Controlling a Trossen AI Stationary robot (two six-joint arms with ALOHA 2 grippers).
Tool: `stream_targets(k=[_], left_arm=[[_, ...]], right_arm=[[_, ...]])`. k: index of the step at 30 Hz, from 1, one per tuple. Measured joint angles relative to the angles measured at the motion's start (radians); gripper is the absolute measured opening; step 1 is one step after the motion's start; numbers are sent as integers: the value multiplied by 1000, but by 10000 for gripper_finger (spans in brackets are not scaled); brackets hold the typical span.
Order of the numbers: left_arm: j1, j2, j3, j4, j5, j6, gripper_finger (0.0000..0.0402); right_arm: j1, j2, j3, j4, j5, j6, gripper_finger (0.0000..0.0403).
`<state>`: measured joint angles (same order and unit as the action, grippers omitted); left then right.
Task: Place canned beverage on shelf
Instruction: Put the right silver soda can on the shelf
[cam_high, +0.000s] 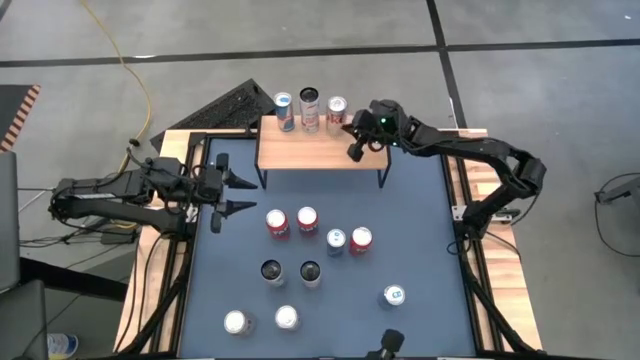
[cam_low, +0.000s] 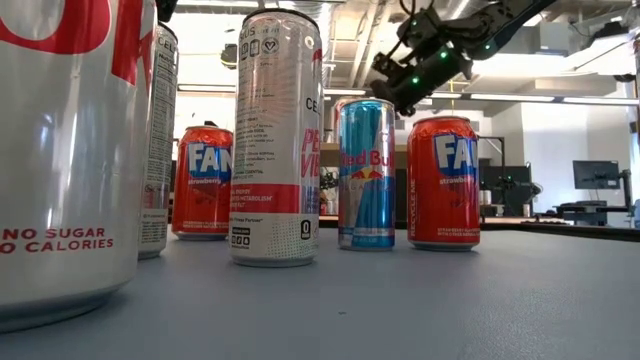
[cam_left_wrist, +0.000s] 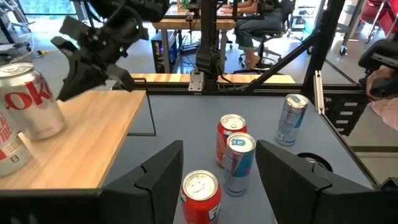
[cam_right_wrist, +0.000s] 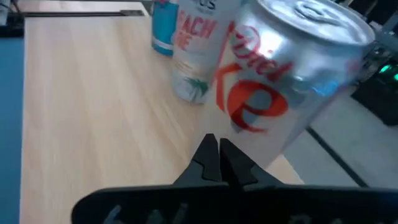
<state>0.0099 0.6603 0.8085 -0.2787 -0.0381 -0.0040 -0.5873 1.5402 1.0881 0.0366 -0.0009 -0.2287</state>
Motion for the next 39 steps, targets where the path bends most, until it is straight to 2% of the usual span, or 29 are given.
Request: stream_targets(k=[8,20,31,35,39], left_arm=[[1,0,0,-3,0,-5,192],[1,0,0,-10,0,0,192],[1,0,0,-8,0,11,192],[1,0,0,-7,-2,10,192],[1,0,0,-7,-3,3,192]], right_arm=[[12,37,31,-40,0,-12,0],[2,-50,31,-88,53,-8,0],[31,-49,31,14,33,-11,0],[66,-49,31,92,29,-65,0],[87,-53,68,62,32,-154,10]])
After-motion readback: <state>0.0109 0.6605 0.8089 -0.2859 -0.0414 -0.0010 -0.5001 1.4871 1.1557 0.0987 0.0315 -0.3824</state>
